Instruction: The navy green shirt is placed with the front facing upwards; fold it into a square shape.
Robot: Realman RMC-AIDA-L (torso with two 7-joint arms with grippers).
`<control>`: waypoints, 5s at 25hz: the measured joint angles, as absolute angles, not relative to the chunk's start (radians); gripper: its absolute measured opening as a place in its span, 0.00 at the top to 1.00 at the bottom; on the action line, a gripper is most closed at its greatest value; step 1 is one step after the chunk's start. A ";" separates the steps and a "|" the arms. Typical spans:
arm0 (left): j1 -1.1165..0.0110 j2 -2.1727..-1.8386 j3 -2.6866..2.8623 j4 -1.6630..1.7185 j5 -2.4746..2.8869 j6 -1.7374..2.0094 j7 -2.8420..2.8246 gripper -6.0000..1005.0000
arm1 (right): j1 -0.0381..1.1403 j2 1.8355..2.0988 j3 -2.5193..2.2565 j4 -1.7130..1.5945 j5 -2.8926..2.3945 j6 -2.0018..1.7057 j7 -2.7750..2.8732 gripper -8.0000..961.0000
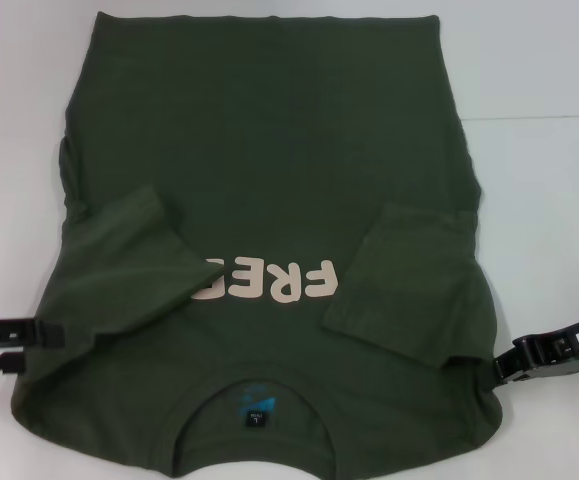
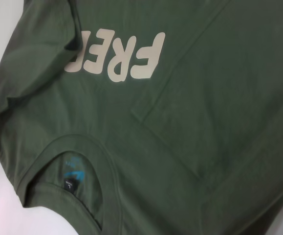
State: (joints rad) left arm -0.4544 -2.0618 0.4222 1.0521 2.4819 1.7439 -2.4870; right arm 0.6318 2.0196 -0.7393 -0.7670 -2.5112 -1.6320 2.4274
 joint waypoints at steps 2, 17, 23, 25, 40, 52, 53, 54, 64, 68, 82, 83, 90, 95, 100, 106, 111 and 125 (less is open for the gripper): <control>-0.458 -2.060 0.423 1.053 2.510 1.746 -2.499 0.18 | 0.634 2.020 -0.739 -0.767 -2.511 -1.632 2.427 0.96; -0.474 -2.058 0.433 1.029 2.637 1.674 -2.535 0.18 | 0.641 2.022 -0.739 -0.767 -2.511 -1.631 2.425 0.96; -0.493 -2.051 0.446 0.972 2.646 1.645 -2.535 0.18 | 0.641 2.022 -0.739 -0.767 -2.511 -1.635 2.425 0.96; -0.498 -2.050 0.447 0.965 2.653 1.640 -2.535 0.18 | 0.641 2.022 -0.739 -0.767 -2.511 -1.636 2.425 0.96; -0.496 -2.055 0.476 0.968 2.698 1.644 -2.534 0.26 | 0.641 2.022 -0.739 -0.767 -2.511 -1.636 2.425 0.96; -0.499 -2.055 0.474 0.976 2.690 1.638 -2.522 0.76 | 0.631 2.022 -0.739 -0.767 -2.498 -1.638 2.425 0.96; -0.499 -2.056 0.474 0.976 2.690 1.637 -2.519 0.81 | 0.631 2.022 -0.739 -0.767 -2.498 -1.638 2.425 0.96; -0.499 -2.057 0.473 0.975 2.690 1.633 -2.516 0.86 | 0.631 2.022 -0.739 -0.767 -2.498 -1.638 2.425 0.96; -0.488 -2.060 0.450 0.949 2.631 1.623 -2.395 0.91 | 0.596 2.022 -0.734 -0.760 -2.445 -1.638 2.359 0.97; -0.475 -2.060 0.439 0.904 2.588 1.613 -2.266 0.91 | 0.554 2.032 -0.708 -0.753 -2.389 -1.635 2.268 0.97; -0.397 -2.066 0.244 0.714 2.434 1.630 -1.617 0.92 | 0.379 2.064 -0.508 -0.628 -2.200 -1.652 1.727 0.97; -0.393 -2.067 0.239 0.712 2.432 1.630 -1.592 0.93 | 0.373 2.065 -0.486 -0.618 -2.199 -1.655 1.696 0.97; -0.386 -2.066 0.167 0.697 2.426 1.684 -1.434 0.94 | 0.345 2.062 -0.370 -0.557 -2.197 -1.693 1.534 0.97; -0.385 -2.063 0.156 0.695 2.424 1.688 -1.397 0.94 | 0.335 2.067 -0.355 -0.553 -2.197 -1.699 1.507 0.97; -0.390 -2.062 0.142 0.685 2.423 1.678 -1.404 0.95 | 0.340 2.069 -0.350 -0.552 -2.195 -1.708 1.507 0.97; -0.393 -2.061 0.142 0.683 2.422 1.683 -1.405 0.94 | 0.350 2.066 -0.350 -0.552 -2.195 -1.709 1.509 0.97; -0.393 -2.060 0.140 0.683 2.419 1.678 -1.402 0.93 | 0.353 2.064 -0.350 -0.552 -2.195 -1.707 1.510 0.97; -0.406 -2.071 0.141 0.681 2.410 1.655 -1.461 0.91 | 0.371 2.063 -0.354 -0.552 -2.197 -1.708 1.518 0.97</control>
State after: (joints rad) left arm -0.4055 -2.0707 0.1411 0.6810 2.4097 1.6549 -1.4607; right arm 0.3710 2.0630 -0.3543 -0.5522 -2.1967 -1.7078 1.5176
